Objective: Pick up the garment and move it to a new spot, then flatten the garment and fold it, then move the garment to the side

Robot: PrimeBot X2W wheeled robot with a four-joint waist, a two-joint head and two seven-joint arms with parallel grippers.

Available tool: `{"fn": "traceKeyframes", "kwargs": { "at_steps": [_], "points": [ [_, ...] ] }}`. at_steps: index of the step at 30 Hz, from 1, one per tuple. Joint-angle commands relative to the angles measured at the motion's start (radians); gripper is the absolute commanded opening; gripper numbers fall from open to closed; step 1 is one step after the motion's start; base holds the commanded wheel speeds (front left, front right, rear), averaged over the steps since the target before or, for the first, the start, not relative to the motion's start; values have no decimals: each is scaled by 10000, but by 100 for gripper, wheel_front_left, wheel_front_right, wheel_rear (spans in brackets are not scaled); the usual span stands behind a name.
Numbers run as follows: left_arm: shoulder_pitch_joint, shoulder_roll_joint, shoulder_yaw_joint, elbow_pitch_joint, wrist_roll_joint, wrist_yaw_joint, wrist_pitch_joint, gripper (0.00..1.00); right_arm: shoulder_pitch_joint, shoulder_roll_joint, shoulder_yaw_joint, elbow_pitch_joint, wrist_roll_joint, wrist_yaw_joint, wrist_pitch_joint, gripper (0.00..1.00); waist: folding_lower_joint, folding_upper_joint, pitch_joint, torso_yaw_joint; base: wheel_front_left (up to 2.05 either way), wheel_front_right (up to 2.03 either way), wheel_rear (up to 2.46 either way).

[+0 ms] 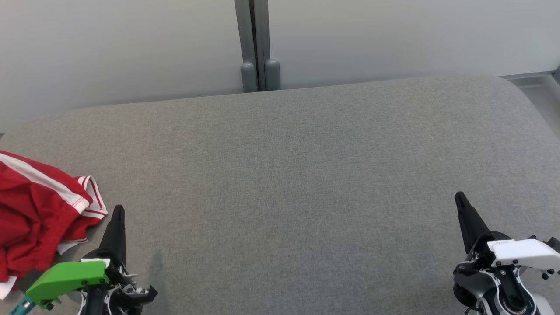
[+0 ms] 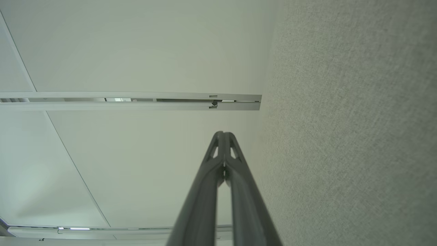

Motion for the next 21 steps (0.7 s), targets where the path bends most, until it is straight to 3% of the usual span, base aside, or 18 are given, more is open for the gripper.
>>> {"fn": "traceKeyframes", "kwargs": {
  "at_steps": [1, 10, 21],
  "points": [
    [12, -9, 1, 36, 4, 0, -13, 100, 5, 8, 2, 24, -5, 0, -6, 100, 0, 0, 1, 0, 0, 0, 0],
    [38, -8, -99, 393, 730, 3, -365, 100, 36, -188, 274, 149, -673, -3, -361, 100, 0, 0, 15, 25, 0, 0, 0],
    [-90, 44, -344, 404, 3563, 137, -879, 100, -134, -363, 369, 212, -3119, -3, -882, 100, 0, 0, 32, 90, 0, 0, 0]
  ]
}}
